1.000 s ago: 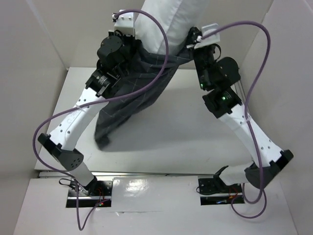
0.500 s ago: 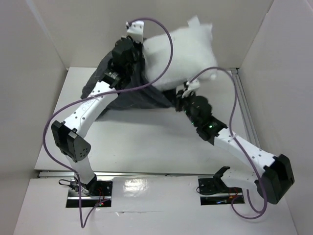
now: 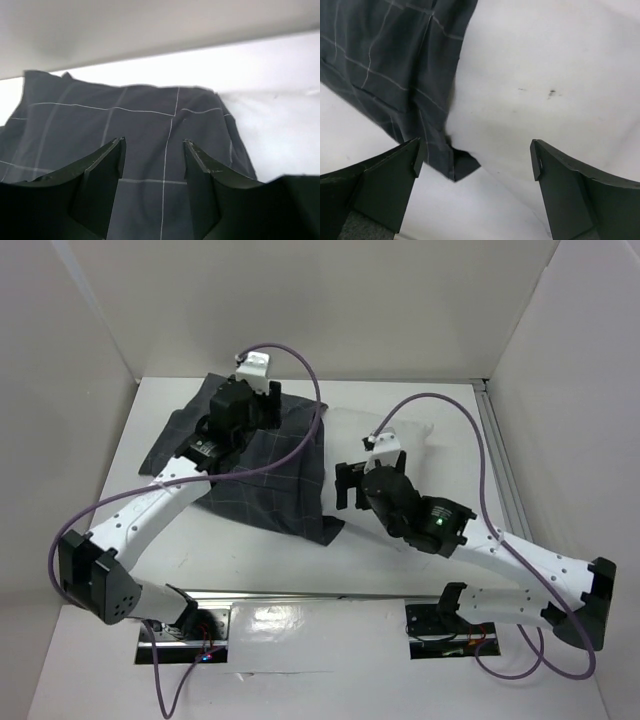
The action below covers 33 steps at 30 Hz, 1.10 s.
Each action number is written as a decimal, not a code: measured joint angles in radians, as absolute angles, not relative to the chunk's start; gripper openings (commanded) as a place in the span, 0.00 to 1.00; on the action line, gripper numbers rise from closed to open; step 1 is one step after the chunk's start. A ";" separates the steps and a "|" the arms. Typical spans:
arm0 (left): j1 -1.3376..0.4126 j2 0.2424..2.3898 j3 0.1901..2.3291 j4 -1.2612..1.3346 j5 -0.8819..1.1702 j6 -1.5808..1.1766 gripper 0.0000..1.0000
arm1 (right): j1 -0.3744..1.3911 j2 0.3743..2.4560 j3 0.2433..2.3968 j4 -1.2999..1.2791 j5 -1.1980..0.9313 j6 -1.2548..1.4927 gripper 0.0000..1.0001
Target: Put the pillow into the pillowcase
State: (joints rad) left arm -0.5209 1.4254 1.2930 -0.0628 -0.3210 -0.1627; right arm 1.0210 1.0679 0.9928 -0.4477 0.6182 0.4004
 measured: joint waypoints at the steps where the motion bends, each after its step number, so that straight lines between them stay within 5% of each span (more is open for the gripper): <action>1: -0.516 1.403 1.303 -0.067 -0.329 -0.171 0.65 | 1.020 1.048 0.998 -0.442 0.645 0.390 1.00; 6: -0.521 1.420 1.366 -0.104 -0.306 -0.191 0.70 | 0.858 1.030 0.997 -0.366 0.632 0.313 1.00; 10: -0.599 1.582 1.524 -0.187 -0.315 -0.178 0.60 | 0.547 1.077 0.994 -0.282 0.450 0.297 0.98; 15: -0.727 1.839 1.783 -0.321 -0.340 -0.136 0.58 | 0.237 1.161 0.955 -0.190 0.166 0.309 0.97; 22: -0.775 1.976 1.885 -0.501 -0.409 -0.147 0.46 | 0.212 1.246 0.906 -0.057 -0.097 0.305 0.97; 33: -0.719 1.959 1.834 -0.605 -0.555 -0.264 0.47 | 0.214 1.319 0.895 0.081 -0.218 0.307 0.97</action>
